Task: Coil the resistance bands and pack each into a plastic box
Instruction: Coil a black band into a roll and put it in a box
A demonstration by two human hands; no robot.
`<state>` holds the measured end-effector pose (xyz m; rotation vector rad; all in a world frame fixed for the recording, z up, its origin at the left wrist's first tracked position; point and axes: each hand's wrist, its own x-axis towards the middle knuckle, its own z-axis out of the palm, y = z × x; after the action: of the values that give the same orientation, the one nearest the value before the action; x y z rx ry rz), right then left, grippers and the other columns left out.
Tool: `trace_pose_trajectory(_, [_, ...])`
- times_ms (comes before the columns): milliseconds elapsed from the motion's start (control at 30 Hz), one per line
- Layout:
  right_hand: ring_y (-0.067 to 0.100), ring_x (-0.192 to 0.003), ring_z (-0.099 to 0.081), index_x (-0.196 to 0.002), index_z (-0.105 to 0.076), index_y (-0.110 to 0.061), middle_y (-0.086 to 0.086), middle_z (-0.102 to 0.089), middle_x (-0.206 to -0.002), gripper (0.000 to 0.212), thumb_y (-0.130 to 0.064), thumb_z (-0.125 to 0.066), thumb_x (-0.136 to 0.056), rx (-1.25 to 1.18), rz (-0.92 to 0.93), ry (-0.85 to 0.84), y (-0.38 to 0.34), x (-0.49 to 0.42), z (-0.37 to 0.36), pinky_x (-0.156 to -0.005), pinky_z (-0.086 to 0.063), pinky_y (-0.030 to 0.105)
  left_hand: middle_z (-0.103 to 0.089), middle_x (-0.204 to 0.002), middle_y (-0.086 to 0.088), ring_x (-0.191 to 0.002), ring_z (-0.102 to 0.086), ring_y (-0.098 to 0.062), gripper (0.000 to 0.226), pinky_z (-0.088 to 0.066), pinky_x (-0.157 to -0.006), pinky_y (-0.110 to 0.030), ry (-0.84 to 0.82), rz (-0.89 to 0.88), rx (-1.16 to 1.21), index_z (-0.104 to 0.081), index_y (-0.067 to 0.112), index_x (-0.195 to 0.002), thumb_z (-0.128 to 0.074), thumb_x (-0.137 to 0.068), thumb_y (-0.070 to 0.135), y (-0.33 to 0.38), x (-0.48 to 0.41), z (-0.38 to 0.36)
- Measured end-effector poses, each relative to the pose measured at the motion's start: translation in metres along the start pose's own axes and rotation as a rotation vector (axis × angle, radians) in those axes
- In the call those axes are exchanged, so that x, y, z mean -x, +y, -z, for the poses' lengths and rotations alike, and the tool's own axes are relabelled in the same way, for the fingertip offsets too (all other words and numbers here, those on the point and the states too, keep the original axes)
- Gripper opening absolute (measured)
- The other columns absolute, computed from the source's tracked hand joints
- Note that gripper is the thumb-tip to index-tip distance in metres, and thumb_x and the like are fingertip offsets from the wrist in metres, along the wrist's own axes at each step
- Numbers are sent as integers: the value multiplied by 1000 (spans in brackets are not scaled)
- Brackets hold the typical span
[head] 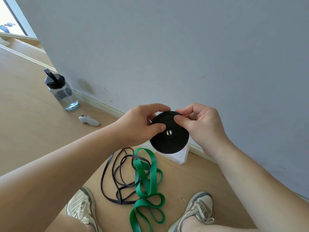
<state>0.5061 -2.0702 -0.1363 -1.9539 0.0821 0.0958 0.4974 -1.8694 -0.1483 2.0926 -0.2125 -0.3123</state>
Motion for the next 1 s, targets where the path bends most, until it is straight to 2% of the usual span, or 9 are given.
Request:
trace_pose_trajectory(33, [18,-81,-78,-83,-77,-23,-3,-80,-77,15,-9,-81,-86,-8,1,6,-2,-1,-2,-85,-62,35,-74,-97,8,-86,-72,-10,44,-58,-84,-24,-22,-7,-20,-60,44,-131,-71,-95,22,2,-2,3])
trace_pose_trajectory(133, [15,-81,-77,-85,-77,-22,-3,-80,-77,13,-10,-82,-86,-41,-3,-21,-6,-6,-13,-85,-61,34,-73,-90,-1,-82,-71,-18,39,-59,-77,-31,-55,16,-68,-62,38,-124,-72,-93,18,5,-8,24])
trace_pose_trajectory(233, [16,-81,-77,-86,-77,-24,-4,-80,-77,12,-13,-81,-87,-17,-23,-90,-10,-20,-24,-87,-61,38,-74,-98,-5,-91,-74,-22,37,-62,-87,-40,-71,62,3,-63,40,-122,-73,-93,18,-4,-9,38])
trace_pose_trajectory(400, [21,-80,-76,-85,-76,-24,-1,-78,-75,14,-12,-76,-92,15,-79,-183,10,-52,-43,-91,-61,46,-76,-100,-7,-94,-75,-25,45,-61,-92,-45,-79,94,69,-63,42,-129,-73,-93,15,-41,-24,33])
trace_pose_trajectory(500, [31,-86,-76,-88,-73,-22,11,-79,-86,11,-12,-77,-91,34,-144,-232,41,-73,-63,-91,-61,53,-77,-98,-6,-92,-75,-23,46,-62,-88,-40,-103,139,41,-63,41,-130,-72,-94,15,-71,-43,26])
trace_pose_trajectory(600, [35,-88,-76,-91,-70,-17,17,-78,-92,11,-12,-80,-88,34,-220,-253,74,-98,-86,-84,-63,50,-77,-100,-4,-93,-74,-20,45,-62,-82,-28,-127,206,64,-62,42,-131,-70,-95,16,-109,-62,18])
trace_pose_trajectory(733, [28,-80,-74,-84,-71,-14,19,-77,-93,11,-11,-82,-86,48,-290,-303,118,-137,-116,-69,-60,37,-78,-100,-8,-93,-75,-23,38,-62,-89,-41,-113,275,111,-64,42,-125,-72,-93,22,-167,-92,0])
trace_pose_trajectory(833, [34,-87,-76,-82,-75,-15,18,-78,-91,9,-15,-83,-85,94,-311,-335,156,-162,-135,-78,-63,42,-79,-98,-7,-91,-76,-24,37,-63,-87,-44,-99,323,148,-66,42,-122,-73,-92,21,-206,-113,-19])
trace_pose_trajectory(1000, [39,-95,-75,-88,-74,-16,21,-78,-96,6,-13,-79,-89,123,-357,-376,213,-186,-160,-88,-62,50,-80,-100,-1,-93,-76,-17,40,-63,-90,-38,-59,371,205,-70,42,-123,-71,-92,17,-259,-135,-52])
